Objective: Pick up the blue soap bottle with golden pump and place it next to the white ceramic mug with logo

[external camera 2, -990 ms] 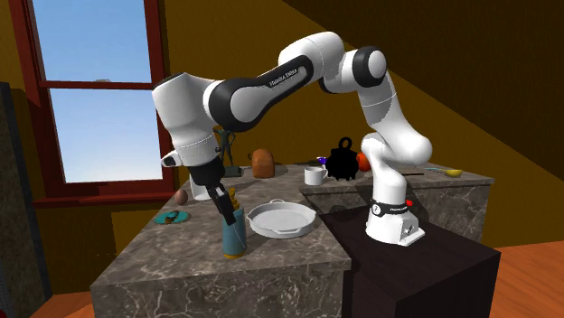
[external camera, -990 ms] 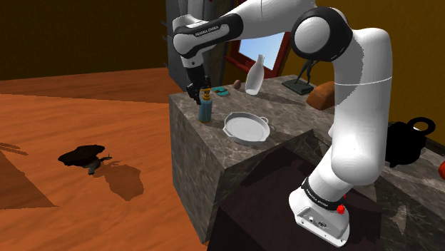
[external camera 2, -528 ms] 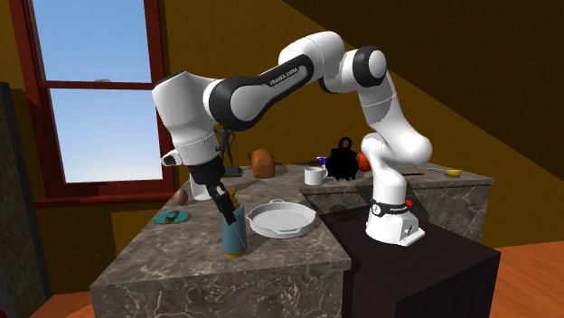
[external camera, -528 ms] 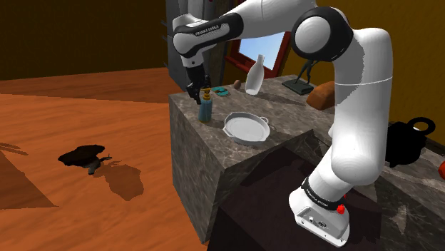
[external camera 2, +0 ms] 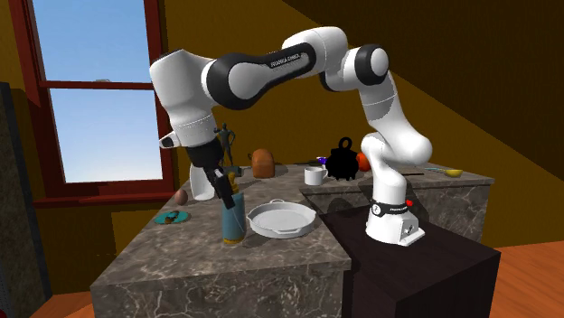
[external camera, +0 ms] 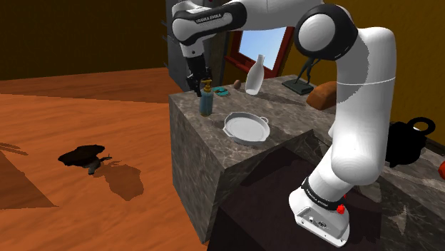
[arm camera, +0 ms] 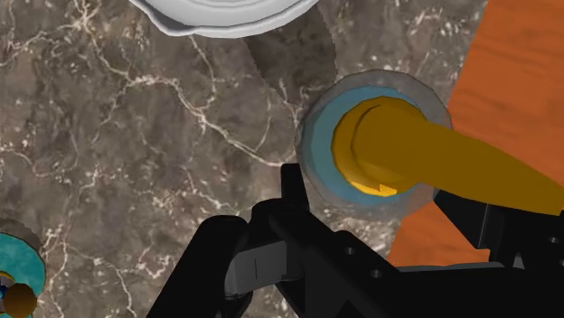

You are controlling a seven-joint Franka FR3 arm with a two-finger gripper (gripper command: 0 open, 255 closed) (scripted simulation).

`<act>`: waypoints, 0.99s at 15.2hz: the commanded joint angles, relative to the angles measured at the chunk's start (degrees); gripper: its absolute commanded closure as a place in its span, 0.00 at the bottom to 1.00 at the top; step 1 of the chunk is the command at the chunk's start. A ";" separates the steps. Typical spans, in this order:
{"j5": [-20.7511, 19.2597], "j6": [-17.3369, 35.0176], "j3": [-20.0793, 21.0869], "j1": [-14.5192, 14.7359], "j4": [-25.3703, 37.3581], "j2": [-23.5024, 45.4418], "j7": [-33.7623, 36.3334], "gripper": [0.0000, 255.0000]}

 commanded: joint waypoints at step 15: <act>0.08 -11.53 0.01 0.30 10.32 -1.28 -1.29 1.00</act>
